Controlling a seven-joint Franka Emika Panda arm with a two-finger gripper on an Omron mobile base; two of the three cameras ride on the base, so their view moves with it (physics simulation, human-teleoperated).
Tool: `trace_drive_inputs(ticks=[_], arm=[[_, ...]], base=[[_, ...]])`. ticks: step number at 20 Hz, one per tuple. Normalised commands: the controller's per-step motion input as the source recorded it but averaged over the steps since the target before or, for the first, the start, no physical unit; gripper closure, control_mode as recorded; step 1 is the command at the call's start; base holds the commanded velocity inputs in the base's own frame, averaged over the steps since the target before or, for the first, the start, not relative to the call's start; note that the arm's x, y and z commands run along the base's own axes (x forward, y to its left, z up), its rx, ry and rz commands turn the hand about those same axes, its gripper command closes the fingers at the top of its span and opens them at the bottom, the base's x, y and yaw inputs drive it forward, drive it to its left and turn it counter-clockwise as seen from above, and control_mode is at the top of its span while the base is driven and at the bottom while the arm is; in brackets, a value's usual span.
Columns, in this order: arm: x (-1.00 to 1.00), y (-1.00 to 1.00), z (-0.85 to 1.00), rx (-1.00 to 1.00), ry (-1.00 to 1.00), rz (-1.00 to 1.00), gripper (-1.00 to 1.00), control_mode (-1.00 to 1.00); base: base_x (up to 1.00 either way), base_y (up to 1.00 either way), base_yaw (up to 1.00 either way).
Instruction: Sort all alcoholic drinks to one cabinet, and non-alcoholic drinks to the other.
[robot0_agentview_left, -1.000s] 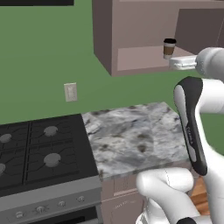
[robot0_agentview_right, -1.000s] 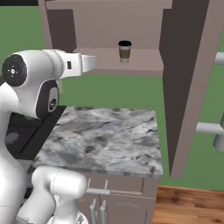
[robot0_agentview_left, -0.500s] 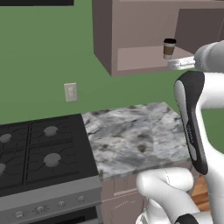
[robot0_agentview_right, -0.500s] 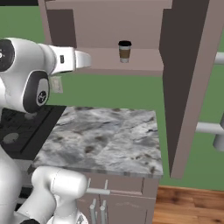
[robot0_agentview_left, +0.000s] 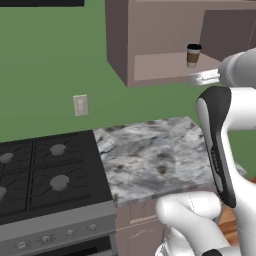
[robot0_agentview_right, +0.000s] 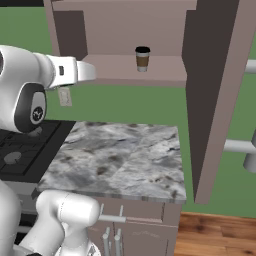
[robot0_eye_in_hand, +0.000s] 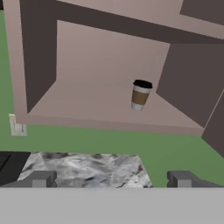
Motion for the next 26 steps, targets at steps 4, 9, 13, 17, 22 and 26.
trace_drive_inputs(ticks=[4, 9, 13, 17, 22, 26], arm=[[-0.03, 0.06, -0.21, 0.0, 0.0, 0.0, -1.0, -1.0], [-0.1, 0.04, -0.14, 0.0, 0.0, 0.0, -1.0, -1.0], [-0.18, 0.07, -0.14, 0.0, 0.0, 0.01, -1.0, -1.0], [-0.16, 0.03, -0.1, 0.0, 0.0, 0.02, -1.0, -1.0], [-0.17, 0.02, -0.07, 0.0, 0.02, 0.02, -1.0, -1.0], [-0.21, 0.04, -0.05, 0.0, 0.04, 0.03, -1.0, -1.0]], base=[[0.0, 0.0, 0.0], [0.0, 0.0, 0.0], [0.0, 0.0, 0.0], [0.0, 0.0, 0.0], [0.0, 0.0, 0.0], [0.0, 0.0, 0.0]])
